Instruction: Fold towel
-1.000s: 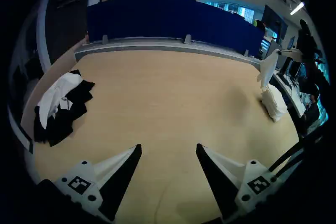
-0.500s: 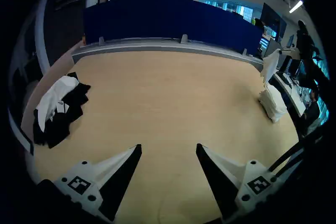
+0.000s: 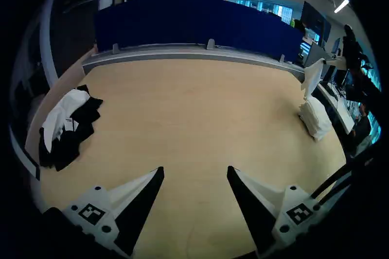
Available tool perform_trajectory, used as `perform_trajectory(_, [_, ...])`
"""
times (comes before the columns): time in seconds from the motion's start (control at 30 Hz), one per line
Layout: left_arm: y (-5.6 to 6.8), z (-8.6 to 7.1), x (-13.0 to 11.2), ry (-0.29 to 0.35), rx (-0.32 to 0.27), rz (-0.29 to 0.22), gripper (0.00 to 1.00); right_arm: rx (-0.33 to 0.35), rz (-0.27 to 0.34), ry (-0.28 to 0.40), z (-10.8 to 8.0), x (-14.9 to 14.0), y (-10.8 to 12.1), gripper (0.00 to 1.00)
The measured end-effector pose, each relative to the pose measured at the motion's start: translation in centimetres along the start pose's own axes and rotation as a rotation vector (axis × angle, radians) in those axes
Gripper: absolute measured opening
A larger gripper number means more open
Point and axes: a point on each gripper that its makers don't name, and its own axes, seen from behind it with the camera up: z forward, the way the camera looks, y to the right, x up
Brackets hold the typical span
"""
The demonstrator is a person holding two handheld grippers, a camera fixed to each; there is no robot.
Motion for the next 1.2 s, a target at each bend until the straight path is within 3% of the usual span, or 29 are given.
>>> perform_trajectory(0.3, [0.8, -0.1, 0.1, -0.002, -0.005, 0.014, 0.96, -0.004, 0.008, -0.034, -1.4, -3.2, 0.6, 0.04])
perform_trajectory(0.57, [1.7, -0.3, 0.1, -0.004, -0.013, 0.031, 0.96, -0.023, 0.05, -0.086, -2.6, -7.9, 1.0, 0.04])
perform_trajectory(1.2, [2.4, -0.9, 0.0, -0.006, -0.015, 0.055, 0.96, -0.11, 0.234, -0.21, -4.4, -19.5, 1.7, 0.04])
